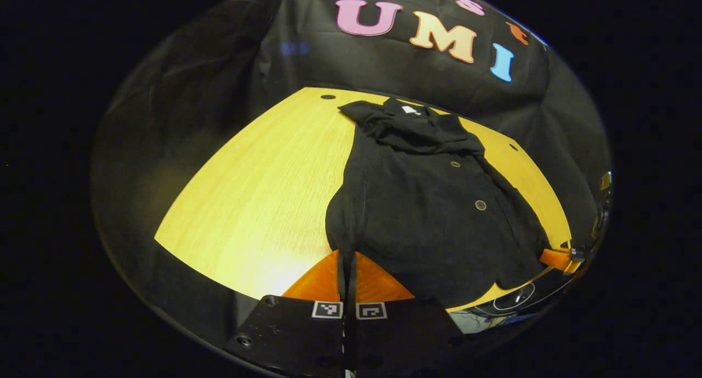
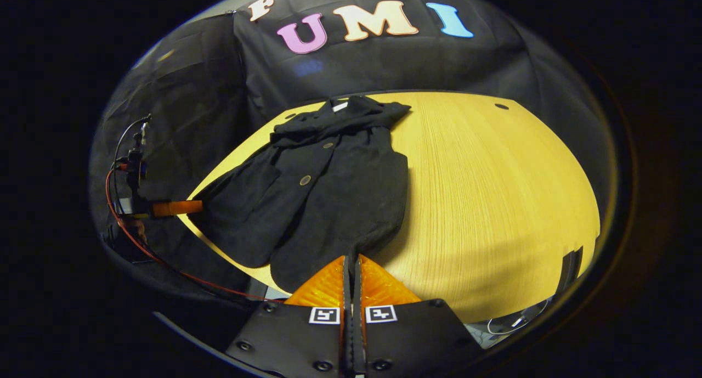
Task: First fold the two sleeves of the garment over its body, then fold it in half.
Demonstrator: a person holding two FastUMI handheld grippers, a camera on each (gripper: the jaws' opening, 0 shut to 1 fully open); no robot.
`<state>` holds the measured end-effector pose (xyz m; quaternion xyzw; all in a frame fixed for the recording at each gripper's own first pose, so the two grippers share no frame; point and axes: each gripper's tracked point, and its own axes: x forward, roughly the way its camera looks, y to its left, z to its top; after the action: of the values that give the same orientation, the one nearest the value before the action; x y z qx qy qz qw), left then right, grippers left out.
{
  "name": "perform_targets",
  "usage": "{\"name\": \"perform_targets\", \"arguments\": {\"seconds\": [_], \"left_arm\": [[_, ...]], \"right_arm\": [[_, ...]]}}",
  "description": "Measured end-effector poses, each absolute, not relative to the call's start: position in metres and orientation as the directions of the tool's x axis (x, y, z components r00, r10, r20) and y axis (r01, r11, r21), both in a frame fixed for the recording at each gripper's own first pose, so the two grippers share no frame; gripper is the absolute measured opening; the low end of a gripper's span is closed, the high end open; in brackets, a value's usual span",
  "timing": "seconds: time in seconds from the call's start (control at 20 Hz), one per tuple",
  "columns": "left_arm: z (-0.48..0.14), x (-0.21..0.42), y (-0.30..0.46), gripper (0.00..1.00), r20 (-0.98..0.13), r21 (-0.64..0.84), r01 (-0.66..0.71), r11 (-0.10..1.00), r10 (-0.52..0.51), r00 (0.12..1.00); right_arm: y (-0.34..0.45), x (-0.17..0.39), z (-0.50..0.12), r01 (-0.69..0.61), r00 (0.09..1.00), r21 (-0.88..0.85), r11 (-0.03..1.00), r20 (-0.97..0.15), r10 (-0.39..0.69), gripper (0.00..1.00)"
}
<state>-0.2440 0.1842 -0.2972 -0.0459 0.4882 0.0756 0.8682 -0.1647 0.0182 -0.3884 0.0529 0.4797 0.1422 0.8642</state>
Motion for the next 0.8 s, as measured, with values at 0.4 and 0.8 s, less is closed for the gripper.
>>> {"name": "perform_targets", "arguments": {"seconds": [0.4,0.8], "left_arm": [[-0.259,-0.222,0.172,0.00,-0.832,-0.051,-0.190,0.980,0.063,0.551],[-0.224,-0.156,0.186,0.00,-0.766,-0.085,-0.201,0.976,0.065,0.639]], "right_arm": [[0.033,-0.135,-0.328,-0.226,0.587,0.286,0.931,-0.724,0.364,0.03],[0.048,-0.069,-0.284,-0.237,0.681,0.284,0.929,-0.634,0.367,0.03]]}}
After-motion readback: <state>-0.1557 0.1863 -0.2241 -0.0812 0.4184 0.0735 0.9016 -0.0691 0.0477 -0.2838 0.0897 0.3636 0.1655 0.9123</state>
